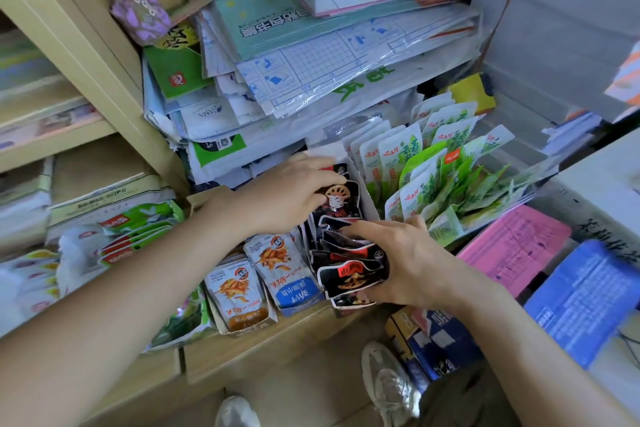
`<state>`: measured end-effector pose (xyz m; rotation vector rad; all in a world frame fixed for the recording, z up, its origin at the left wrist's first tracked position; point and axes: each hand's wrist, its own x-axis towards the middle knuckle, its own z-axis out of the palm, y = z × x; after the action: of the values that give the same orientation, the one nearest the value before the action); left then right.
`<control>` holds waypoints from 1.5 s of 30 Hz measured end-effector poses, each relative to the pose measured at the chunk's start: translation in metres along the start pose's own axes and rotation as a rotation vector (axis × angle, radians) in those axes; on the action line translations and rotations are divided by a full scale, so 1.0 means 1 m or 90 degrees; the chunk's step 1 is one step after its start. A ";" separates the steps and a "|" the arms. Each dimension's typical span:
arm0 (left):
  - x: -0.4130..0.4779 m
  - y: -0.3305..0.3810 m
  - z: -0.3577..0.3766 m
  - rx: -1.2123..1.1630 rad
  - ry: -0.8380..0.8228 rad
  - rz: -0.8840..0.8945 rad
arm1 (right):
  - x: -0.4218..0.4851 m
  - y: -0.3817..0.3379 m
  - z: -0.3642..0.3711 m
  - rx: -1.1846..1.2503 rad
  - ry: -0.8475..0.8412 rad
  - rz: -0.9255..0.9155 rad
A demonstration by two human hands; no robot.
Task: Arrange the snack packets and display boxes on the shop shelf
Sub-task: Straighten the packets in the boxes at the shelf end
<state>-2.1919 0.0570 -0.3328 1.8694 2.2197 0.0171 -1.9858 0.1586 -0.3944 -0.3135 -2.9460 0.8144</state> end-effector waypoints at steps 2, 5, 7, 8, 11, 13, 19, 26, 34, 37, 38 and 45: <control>0.003 -0.007 0.006 0.036 0.031 0.001 | 0.000 0.001 0.000 0.011 -0.007 0.007; 0.010 -0.013 0.011 0.063 0.074 -0.016 | 0.000 0.000 -0.002 0.024 -0.006 0.015; 0.012 -0.013 0.012 0.073 0.090 -0.025 | 0.001 0.000 -0.002 0.026 -0.008 0.017; 0.013 -0.012 0.012 0.070 0.099 -0.030 | 0.001 0.000 -0.002 0.028 -0.005 0.020; 0.015 -0.008 0.016 0.092 0.120 -0.030 | -0.001 0.000 0.001 0.028 0.001 0.035; 0.016 -0.007 0.019 0.105 0.144 -0.029 | -0.005 0.000 0.003 0.020 0.009 0.035; 0.013 0.003 0.020 0.072 0.187 -0.077 | -0.007 0.000 0.004 0.010 0.011 0.034; 0.021 -0.006 0.027 0.056 0.202 -0.051 | -0.005 0.003 0.004 0.023 0.009 0.043; 0.015 -0.027 0.021 -0.056 0.405 -0.033 | -0.003 0.006 0.005 0.014 0.011 0.027; 0.012 -0.022 0.023 -0.055 0.462 -0.019 | 0.002 0.008 0.002 0.013 -0.007 0.019; 0.010 -0.021 0.023 -0.075 0.483 -0.024 | 0.005 0.008 0.000 0.014 -0.013 0.016; 0.006 -0.022 0.024 -0.194 0.357 -0.088 | 0.023 0.006 -0.001 0.054 -0.050 0.025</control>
<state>-2.2095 0.0551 -0.3601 1.6802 2.4954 0.9022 -2.0070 0.1695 -0.3962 -0.3421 -2.9749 0.9756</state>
